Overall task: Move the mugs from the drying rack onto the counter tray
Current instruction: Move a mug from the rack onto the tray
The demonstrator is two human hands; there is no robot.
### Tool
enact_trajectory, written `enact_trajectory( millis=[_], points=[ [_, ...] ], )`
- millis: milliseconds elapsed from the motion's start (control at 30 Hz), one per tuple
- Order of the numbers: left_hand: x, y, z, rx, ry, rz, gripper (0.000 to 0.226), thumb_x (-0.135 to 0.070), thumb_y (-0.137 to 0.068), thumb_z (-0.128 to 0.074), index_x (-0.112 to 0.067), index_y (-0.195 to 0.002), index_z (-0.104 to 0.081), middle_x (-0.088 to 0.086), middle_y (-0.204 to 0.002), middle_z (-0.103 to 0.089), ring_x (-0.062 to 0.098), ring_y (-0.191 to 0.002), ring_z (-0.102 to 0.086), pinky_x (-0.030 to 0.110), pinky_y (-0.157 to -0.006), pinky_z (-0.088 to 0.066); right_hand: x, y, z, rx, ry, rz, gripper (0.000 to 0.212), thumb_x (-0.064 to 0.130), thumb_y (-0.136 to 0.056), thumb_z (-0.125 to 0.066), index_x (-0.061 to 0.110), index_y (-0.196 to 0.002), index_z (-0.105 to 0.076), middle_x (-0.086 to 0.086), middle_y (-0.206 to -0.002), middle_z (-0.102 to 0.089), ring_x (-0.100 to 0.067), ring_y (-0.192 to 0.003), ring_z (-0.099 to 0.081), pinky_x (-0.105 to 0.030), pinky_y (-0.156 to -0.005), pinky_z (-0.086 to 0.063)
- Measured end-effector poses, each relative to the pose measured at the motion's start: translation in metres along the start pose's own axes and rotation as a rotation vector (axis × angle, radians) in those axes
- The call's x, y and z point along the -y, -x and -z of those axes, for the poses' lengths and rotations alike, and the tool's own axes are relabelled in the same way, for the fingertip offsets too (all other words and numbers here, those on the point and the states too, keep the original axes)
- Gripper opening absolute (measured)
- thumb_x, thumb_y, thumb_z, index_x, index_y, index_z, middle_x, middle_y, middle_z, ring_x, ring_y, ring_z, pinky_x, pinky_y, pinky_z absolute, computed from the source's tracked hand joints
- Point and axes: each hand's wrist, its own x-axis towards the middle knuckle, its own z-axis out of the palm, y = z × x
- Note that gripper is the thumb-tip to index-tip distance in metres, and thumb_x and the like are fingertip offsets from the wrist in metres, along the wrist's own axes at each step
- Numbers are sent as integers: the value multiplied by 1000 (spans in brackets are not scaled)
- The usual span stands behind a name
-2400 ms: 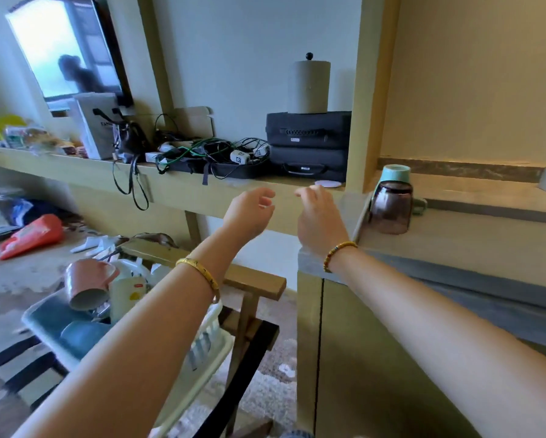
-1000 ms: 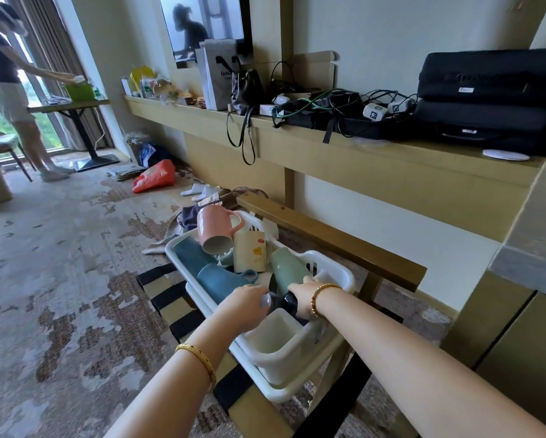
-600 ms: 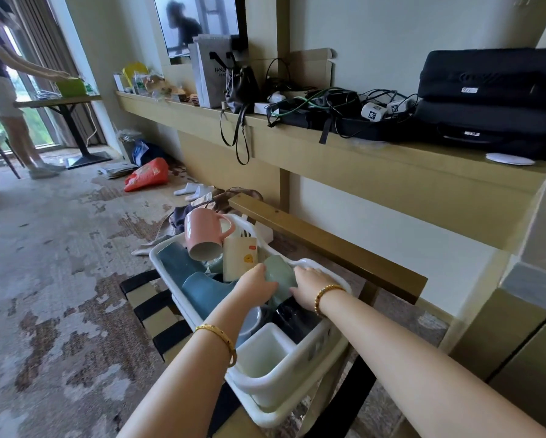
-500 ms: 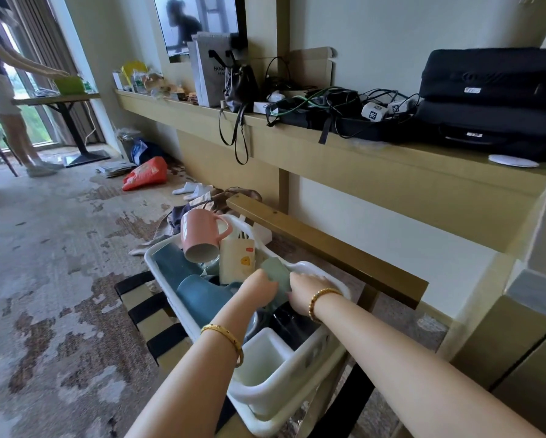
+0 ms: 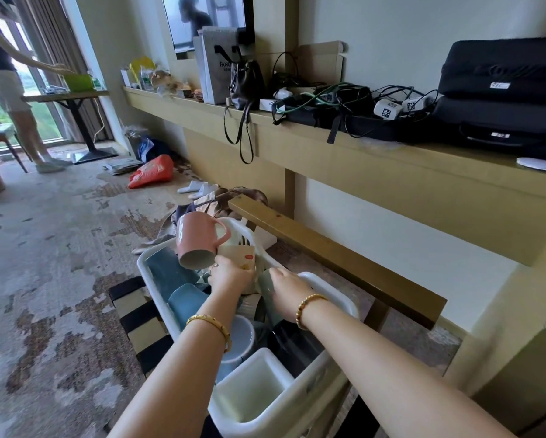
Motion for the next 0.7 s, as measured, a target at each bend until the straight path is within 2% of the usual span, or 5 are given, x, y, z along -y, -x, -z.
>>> enact_trajectory(
  millis=[167, 267, 433, 567, 700],
  points=[
    [0, -23, -3, 27, 26, 45, 93, -39, -71, -77, -3, -136, -20, 20, -132, -41, 34, -122, -43, 44, -102, -41, -6, -8, -5, 46, 2, -28, 47, 3, -91, -39, 5, -138, -31, -13, -146, -35, -28, -131, -41, -39, -107, -38],
    [1, -30, -8, 27, 166, 93, 96, -35, -68, -80, -8, -135, -16, 18, -130, -40, 35, -121, -44, 43, -100, -43, -7, -8, -5, 44, -34, -37, 47, 0, -90, -38, 7, -136, -33, -11, -145, -36, -29, -126, -46, -40, -102, -44],
    [10, -25, -13, -106, 97, 27, 92, -47, -65, -78, -11, -128, -21, 15, -119, -49, 34, -110, -52, 38, -80, -47, -9, -5, -1, 24, -67, -43, 45, 3, -93, -37, 8, -137, -29, -11, -148, -30, -29, -123, -46, -38, -96, -45],
    [8, -19, -14, -160, 53, -29, 89, -48, -64, -78, -6, -125, -29, 16, -121, -49, 34, -112, -51, 42, -89, -49, -8, -4, 6, -31, -126, -39, 55, 5, -94, -37, 11, -145, -19, -11, -152, -25, -28, -130, -41, -40, -105, -42],
    [7, -14, -14, -194, -7, -63, 88, -51, -63, -77, -5, -125, -33, 15, -125, -47, 34, -116, -47, 45, -95, -45, -4, -2, 13, -62, -168, -39, 58, 1, -94, -37, 12, -147, -16, -9, -153, -22, -27, -135, -35, -39, -108, -38]
  ],
)
